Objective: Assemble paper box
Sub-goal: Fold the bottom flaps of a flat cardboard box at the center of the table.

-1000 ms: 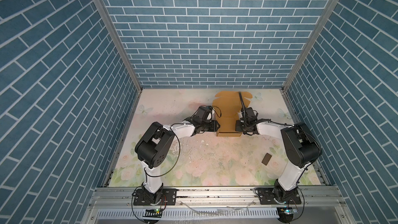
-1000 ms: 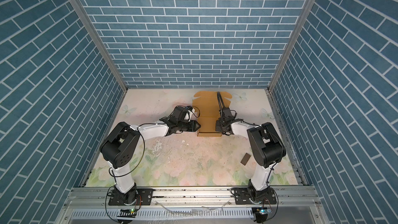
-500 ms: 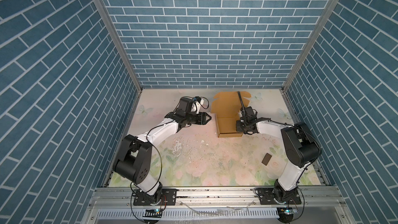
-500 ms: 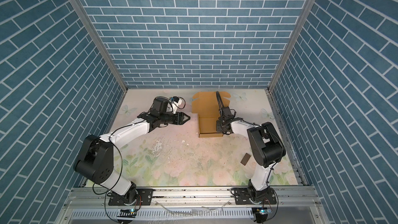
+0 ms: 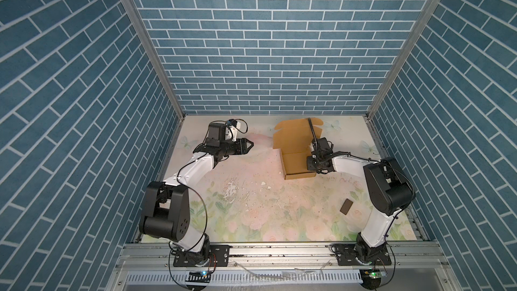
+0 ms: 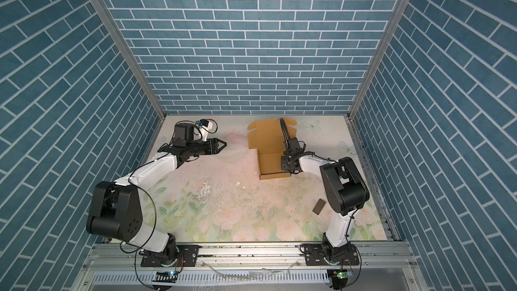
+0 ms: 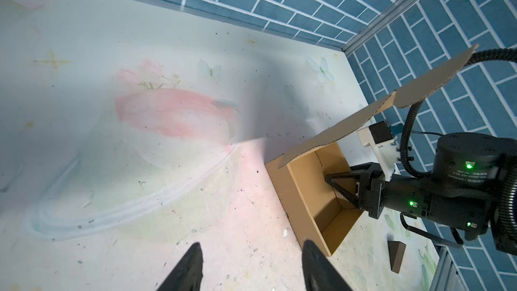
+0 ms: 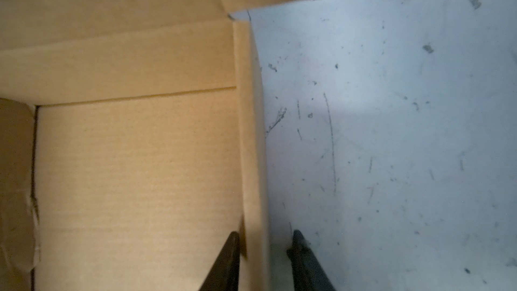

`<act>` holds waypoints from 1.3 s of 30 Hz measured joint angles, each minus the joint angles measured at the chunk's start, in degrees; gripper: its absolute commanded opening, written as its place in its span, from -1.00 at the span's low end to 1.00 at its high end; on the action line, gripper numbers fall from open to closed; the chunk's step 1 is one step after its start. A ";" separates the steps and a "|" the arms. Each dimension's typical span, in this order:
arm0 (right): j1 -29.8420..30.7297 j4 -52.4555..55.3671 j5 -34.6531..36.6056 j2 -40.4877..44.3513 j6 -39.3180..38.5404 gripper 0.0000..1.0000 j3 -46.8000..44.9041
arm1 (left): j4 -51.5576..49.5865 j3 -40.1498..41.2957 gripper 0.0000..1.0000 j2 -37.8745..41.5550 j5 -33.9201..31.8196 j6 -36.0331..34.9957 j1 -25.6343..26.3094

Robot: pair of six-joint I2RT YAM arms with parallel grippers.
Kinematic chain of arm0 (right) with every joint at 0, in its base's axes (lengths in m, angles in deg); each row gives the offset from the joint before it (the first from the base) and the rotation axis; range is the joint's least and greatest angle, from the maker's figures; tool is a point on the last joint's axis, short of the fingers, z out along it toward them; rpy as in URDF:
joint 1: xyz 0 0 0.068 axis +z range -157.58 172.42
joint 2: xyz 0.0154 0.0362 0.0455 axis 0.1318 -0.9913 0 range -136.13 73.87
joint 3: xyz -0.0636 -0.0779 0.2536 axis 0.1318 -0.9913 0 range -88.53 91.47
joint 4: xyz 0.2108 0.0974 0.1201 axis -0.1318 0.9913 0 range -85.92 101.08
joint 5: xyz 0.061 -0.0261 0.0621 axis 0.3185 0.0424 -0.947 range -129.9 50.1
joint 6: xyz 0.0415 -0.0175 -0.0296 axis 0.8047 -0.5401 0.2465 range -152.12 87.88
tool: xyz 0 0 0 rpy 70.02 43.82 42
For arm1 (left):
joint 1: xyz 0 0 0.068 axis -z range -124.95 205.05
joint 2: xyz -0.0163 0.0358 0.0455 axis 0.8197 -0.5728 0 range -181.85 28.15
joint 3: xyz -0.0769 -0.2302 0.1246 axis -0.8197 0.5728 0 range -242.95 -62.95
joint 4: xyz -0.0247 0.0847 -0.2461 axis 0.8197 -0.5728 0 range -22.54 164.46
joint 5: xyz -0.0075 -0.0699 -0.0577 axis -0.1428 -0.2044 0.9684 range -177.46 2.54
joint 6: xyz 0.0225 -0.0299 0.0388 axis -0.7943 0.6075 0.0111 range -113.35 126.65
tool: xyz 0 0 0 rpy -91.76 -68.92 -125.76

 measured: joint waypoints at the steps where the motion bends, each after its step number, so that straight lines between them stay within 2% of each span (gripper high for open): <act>1: 0.00 -0.33 0.11 -0.20 -0.20 -0.31 0.20 | 0.02 0.00 0.18 0.00 0.02 -0.04 -0.13; 4: 0.00 -1.57 0.66 -0.63 -0.68 -0.33 0.52 | 0.28 0.00 0.18 0.04 0.20 -0.17 -0.28; 12: 0.00 -3.82 1.29 -3.17 -2.32 -1.00 2.51 | 0.85 0.33 0.18 0.07 0.37 -0.39 -0.85; 21: 0.00 -5.16 1.77 -2.80 -3.78 -1.00 1.68 | 1.49 0.57 0.18 0.39 0.33 -0.37 -2.78; 23: 0.00 -5.44 1.60 -2.58 -3.93 -0.59 1.42 | 1.46 0.57 0.19 0.57 0.35 -0.37 -3.10; 25: 0.00 -6.58 1.49 -1.62 -4.59 -0.38 0.07 | 1.66 0.74 0.19 0.92 0.39 -0.37 -3.39; 29: 0.00 -7.76 1.29 1.62 -6.05 -0.28 -3.80 | 2.12 1.40 0.22 1.42 0.22 -0.37 -3.98; 34: 0.00 -10.10 0.90 3.50 -6.88 -0.13 -4.37 | 2.40 1.42 0.23 1.40 0.28 -0.35 -4.35; 39: -0.07 -12.98 0.90 2.80 -7.74 -0.10 -3.69 | 2.60 1.42 0.23 1.40 -0.02 -0.33 -4.39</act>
